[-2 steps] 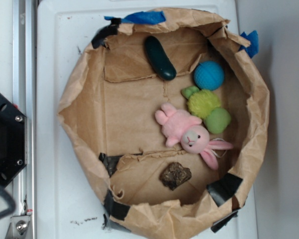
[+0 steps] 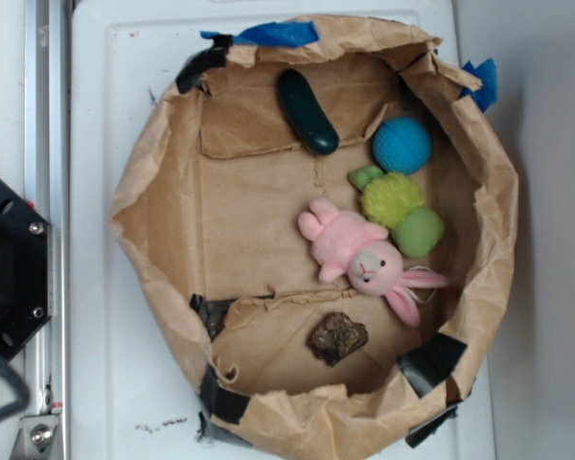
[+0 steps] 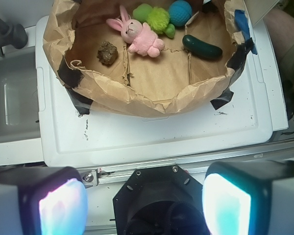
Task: Grab the plastic pickle.
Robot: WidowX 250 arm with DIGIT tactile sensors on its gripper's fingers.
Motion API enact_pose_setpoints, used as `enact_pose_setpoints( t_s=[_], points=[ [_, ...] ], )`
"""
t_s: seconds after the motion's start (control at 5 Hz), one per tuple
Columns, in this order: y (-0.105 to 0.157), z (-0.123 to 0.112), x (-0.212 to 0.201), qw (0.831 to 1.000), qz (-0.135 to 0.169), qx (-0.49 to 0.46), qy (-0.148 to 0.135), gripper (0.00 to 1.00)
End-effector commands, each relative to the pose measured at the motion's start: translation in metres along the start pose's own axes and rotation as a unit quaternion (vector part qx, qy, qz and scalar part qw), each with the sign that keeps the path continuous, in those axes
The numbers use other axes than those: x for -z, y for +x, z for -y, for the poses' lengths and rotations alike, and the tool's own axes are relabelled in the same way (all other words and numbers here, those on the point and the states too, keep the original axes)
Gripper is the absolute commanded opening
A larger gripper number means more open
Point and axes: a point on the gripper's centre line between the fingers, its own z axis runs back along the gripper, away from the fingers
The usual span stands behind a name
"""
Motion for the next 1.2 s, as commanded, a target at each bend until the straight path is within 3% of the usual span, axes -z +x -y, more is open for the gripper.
enact_pose_setpoints(
  t_s=[0.0, 0.6, 0.8, 1.0],
  points=[
    [0.097, -0.016, 0.016, 0.988, 0.044, 0.138, -0.060, 1.00],
    [0.097, -0.016, 0.016, 0.988, 0.044, 0.138, -0.060, 1.00],
    [0.126, -0.026, 0.042, 0.975, 0.038, 0.200, -0.088, 1.00],
    [0.139, -0.034, 0.066, 0.961, 0.021, 0.255, -0.106, 1.00]
  ],
)
